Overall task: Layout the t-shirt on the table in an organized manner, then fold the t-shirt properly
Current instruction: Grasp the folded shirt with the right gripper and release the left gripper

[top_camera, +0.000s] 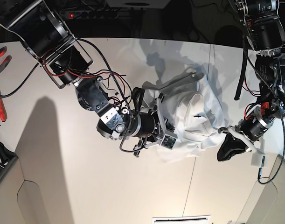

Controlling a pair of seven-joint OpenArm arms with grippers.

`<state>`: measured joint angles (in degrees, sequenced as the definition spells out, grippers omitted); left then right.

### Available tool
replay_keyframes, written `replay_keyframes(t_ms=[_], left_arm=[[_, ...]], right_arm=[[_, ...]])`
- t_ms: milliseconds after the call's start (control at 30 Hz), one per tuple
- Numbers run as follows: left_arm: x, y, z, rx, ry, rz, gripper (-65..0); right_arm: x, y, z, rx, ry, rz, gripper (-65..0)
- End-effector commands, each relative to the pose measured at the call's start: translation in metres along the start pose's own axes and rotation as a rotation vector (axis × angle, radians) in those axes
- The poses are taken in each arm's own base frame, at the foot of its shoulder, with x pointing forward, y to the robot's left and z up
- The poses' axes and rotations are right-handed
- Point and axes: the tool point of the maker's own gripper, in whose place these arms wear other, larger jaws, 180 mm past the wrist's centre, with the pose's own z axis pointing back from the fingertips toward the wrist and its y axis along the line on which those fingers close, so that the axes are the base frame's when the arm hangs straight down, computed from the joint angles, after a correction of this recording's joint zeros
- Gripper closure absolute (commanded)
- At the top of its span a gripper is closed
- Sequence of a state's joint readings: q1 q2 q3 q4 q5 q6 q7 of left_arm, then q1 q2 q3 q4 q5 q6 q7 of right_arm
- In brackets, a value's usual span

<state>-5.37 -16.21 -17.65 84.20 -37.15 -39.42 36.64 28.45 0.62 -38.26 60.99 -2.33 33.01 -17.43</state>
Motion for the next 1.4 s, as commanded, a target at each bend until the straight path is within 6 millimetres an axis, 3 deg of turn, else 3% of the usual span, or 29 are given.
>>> replay_keyframes(t_ms=[0,267,433,567,1367], left_arm=[[0.021,-0.001,0.002,-0.014,-0.057,-0.021,0.0],[0.019,0.000,0.002,-0.013,-0.047,-0.022,0.0],[0.018,0.000,0.002,-0.013,-0.043,-0.022,0.0],[0.018,0.000,0.001,-0.013,-0.043,-0.022,0.0],[0.018,0.000,0.002,-0.013,-0.042,-0.022,0.0]], right_arm=[[0.028,-0.008,0.000,-0.012,-0.078,0.007,0.0],[0.022,0.014,-0.025,0.037,-0.098,-0.034,0.0],[-0.007,0.028,-0.037,0.069,-0.035,-0.082,0.0],[-0.025,0.027,-0.039,0.063,0.011,-0.090,0.0],[-0.028,0.020,-0.039,0.015,0.017,-0.102,0.0]])
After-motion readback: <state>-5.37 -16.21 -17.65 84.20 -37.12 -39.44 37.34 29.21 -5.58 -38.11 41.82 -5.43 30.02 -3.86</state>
